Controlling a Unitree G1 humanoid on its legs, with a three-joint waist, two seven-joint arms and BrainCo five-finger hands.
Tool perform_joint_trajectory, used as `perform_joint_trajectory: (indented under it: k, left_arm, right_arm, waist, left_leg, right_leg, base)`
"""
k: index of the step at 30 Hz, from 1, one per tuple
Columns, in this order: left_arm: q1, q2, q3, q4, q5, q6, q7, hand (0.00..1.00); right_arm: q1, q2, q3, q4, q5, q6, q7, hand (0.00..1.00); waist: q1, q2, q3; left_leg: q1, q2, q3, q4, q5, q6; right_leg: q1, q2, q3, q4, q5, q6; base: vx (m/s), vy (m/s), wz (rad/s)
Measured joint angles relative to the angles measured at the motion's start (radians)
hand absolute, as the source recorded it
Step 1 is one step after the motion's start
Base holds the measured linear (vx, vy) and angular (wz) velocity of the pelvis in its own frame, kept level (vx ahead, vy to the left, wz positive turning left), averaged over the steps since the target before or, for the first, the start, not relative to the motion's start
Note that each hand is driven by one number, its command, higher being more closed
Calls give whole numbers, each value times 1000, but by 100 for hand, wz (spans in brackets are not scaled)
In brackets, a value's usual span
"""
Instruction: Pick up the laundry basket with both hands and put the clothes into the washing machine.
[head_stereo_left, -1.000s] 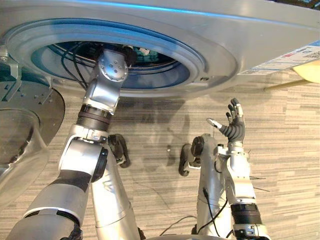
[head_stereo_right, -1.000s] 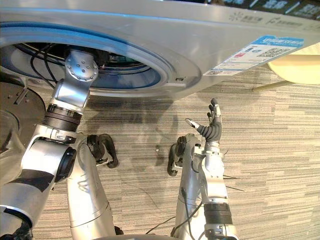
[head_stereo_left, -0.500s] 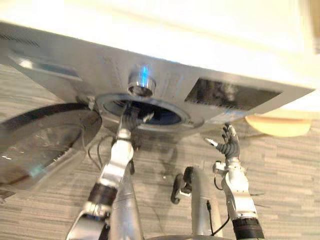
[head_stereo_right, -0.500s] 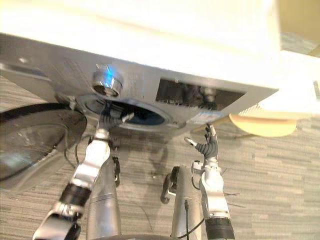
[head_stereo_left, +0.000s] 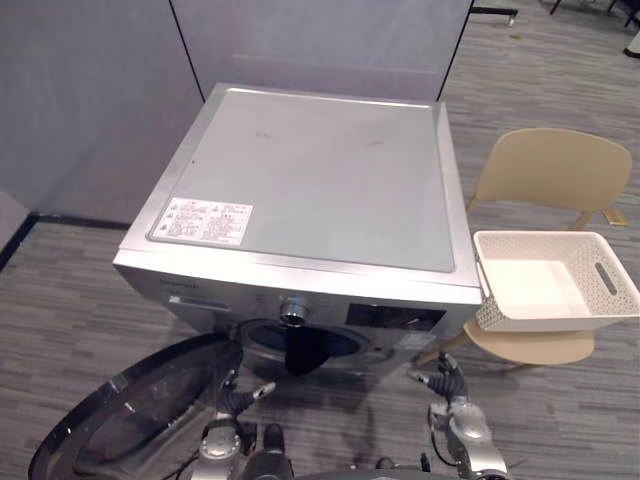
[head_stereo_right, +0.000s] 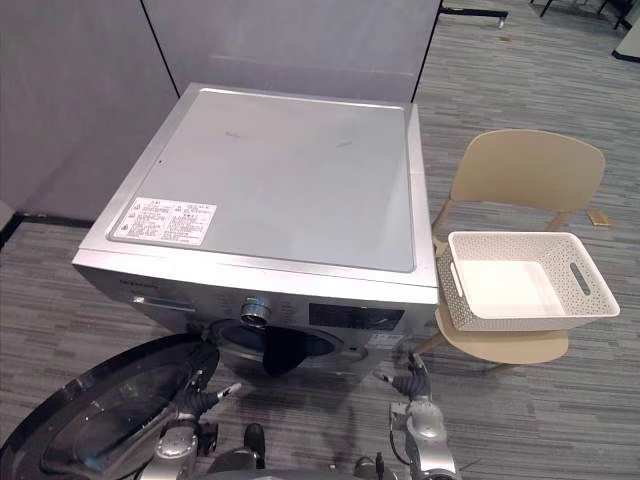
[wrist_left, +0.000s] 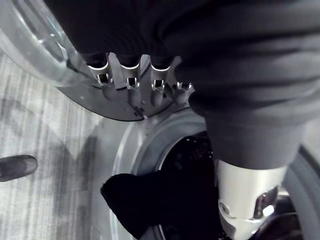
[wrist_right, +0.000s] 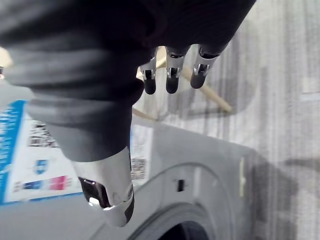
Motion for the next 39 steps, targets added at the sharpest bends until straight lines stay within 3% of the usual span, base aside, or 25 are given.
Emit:
perform_joint_trajectory:
  k: [6, 11, 12, 13, 15, 17, 18, 19, 20, 21, 22, 25, 26, 27, 28, 29, 30, 31, 33, 36, 39]
  left_arm:
    - [-15, 6, 0, 49, -1, -2, 0, 0]
    - [-89, 25, 7, 56, -3, -3, 0, 0]
    - [-90, 27, 10, 56, -3, -4, 0, 0]
    - [-88, 28, 21, 51, -3, -4, 0, 0]
    - [-62, 34, 41, 37, -3, -4, 0, 0]
    - [-39, 35, 68, 25, -4, -2, 2, 0]
    - [-31, 32, 68, 24, -6, -3, 3, 0]
    - [-32, 32, 68, 24, -7, -3, 5, 0]
    - [-43, 10, 65, 36, -13, 0, 18, 0]
    - [-51, -2, 58, 36, -13, -1, 22, 0]
    - [-52, -24, 35, 33, -21, -3, 24, 0]
    - [-23, -33, 32, 21, -42, -3, 26, 0]
    - [-13, -32, 28, 4, -43, -3, 27, 0]
    - [-20, -26, 6, -18, -43, -3, 27, 0]
    - [-23, -33, 5, -27, -43, -2, 26, 0]
    - [-22, -35, 4, -33, -43, -2, 26, 0]
    - [-22, -37, -1, -39, -42, -3, 26, 0]
    - [-24, -40, -3, -49, -41, -3, 26, 0]
    - [-27, -46, -7, -86, -39, -4, 28, 0]
    - [-51, -4, -38, -193, -26, -3, 32, 0]
    - [-52, 33, -26, -312, 32, -4, 54, 0]
  right_arm:
    - [-61, -36, -15, 88, 0, 1, -2, 0]
    - [-104, -49, -15, 93, 1, 3, -21, 0]
    - [-105, -50, -14, 93, 1, 4, -21, 0]
    - [-99, -50, -13, 96, 1, 7, -22, 0]
    - [-102, -50, -4, 116, 1, 6, -21, 0]
    - [-115, -55, 12, 130, 1, 2, -21, 0]
    - [-134, -63, 13, 131, 1, -1, -24, 0]
    - [-147, -65, 14, 131, 1, -3, -25, 0]
    - [-177, -81, 14, 131, 2, -2, -32, 0]
    - [-179, -87, 12, 129, 4, -2, -41, 0]
    - [-145, -90, 9, 130, 10, 2, -43, 0]
    - [-102, -66, 9, 104, 10, 6, -44, 0]
    - [-88, -61, 9, 70, 10, 6, -45, 0]
    - [-72, -53, 2, 41, 10, 2, -49, 0]
    - [-79, -45, -1, 37, 11, 1, -50, 0]
    - [-77, -44, -1, 30, 11, 1, -52, 0]
    - [-69, -46, 0, 17, 10, -2, -60, 0]
    - [-59, -48, -7, 22, 11, -3, -62, 0]
    - [-56, -54, -39, 35, 12, -2, -62, 0]
    - [-59, -22, -43, 74, 12, 2, -61, 0]
    - [-57, -22, -44, 80, 21, 0, -61, 0]
  waist:
    - [-2, 17, 19]
    - [-2, 14, 59]
    - [-4, 22, 66]
    - [-4, 27, 77]
    - [2, 28, 79]
    - [37, 1, 57]
    - [70, 9, 46]
    - [82, 9, 46]
    - [81, 48, 68]
    - [75, 61, 83]
    - [80, 78, 93]
    - [77, 78, 91]
    - [78, 77, 91]
    - [70, 51, 93]
    - [62, 16, 101]
    - [57, 11, 98]
    - [52, 9, 91]
    - [50, 27, 82]
    - [49, 72, 59]
    - [32, 37, 61]
    - [22, 38, 59]
  left_leg:
    - [69, -1, 79, -122, 63, 12]
    - [-59, -2, 96, -72, 52, 41]
    - [-69, 12, 102, -67, 54, 65]
    - [-66, 14, 98, -60, 67, 85]
    - [-69, 9, 84, -40, 71, 90]
    - [-108, -8, 84, -12, 66, 82]
    - [-159, -10, 64, -12, 66, 81]
    - [-188, -12, 59, -8, 67, 81]
    - [-240, 1, 37, -5, 105, 83]
    - [-243, 0, 17, -17, 120, 81]
    - [-238, 0, -15, -35, 156, 52]
    - [-226, 5, -64, -37, 204, 19]
    - [-227, 2, -90, -47, 240, -27]
    - [-229, -24, -126, -51, 277, -65]
    - [-253, -48, -99, 144, 146, 56]
    - [-255, -54, -88, 230, 88, 66]
    - [-229, -43, -81, 344, -19, 53]
    - [-164, -26, -80, 332, -86, 34]
    - [-72, -16, -80, 126, -109, 24]
    - [-22, -59, -90, -22, -18, 43]
    - [45, -84, -105, -78, 9, 54]
  right_leg:
    - [-27, 21, 88, -60, 84, -4]
    - [-155, 22, 121, -70, 203, -3]
    - [-152, 21, 115, -54, 192, 2]
    - [-177, 16, 88, 173, 66, -25]
    - [-154, 3, 65, 371, -13, 2]
    - [-148, 10, 76, 303, -30, 12]
    - [-142, 36, 99, 176, -29, 10]
    - [-133, 43, 105, 115, -31, 8]
    - [-138, 64, 100, 48, -26, -11]
    - [-138, 68, 92, 46, -22, -19]
    - [-126, 74, 61, 47, -22, -19]
    - [-113, 87, 31, 83, -31, -34]
    - [-114, 86, 14, 92, -36, -45]
    - [-121, 48, -18, 87, -31, -60]
    - [-123, 7, -30, 87, -17, -59]
    - [-122, -8, -39, 81, -9, -57]
    - [-108, -15, -46, 53, 12, -53]
    - [-98, -4, -45, 18, 37, -45]
    - [-97, 24, -55, -34, 76, -30]
    - [-58, 15, -84, -127, 143, -20]
    - [-3, 0, -96, -147, 151, -12]
  base:
    - [-72, 36, -45]
    - [-185, 89, -33]
    - [-165, 38, -4]
    - [-142, 15, 17]
    - [-96, -43, 28]
    - [-135, -54, -21]
    - [-136, -15, -57]
    - [-160, -22, -41]
    - [-187, -13, 9]
    - [-220, 2, 52]
    - [-168, 13, 54]
    - [-108, -49, 46]
    - [-148, -57, 55]
    - [-172, -41, 64]
    - [-144, -22, 56]
    - [-153, -6, 45]
    - [-79, 36, 25]
    - [-107, 82, 17]
    - [-50, 129, 12]
    - [-67, 84, 30]
    - [-44, 84, 16]
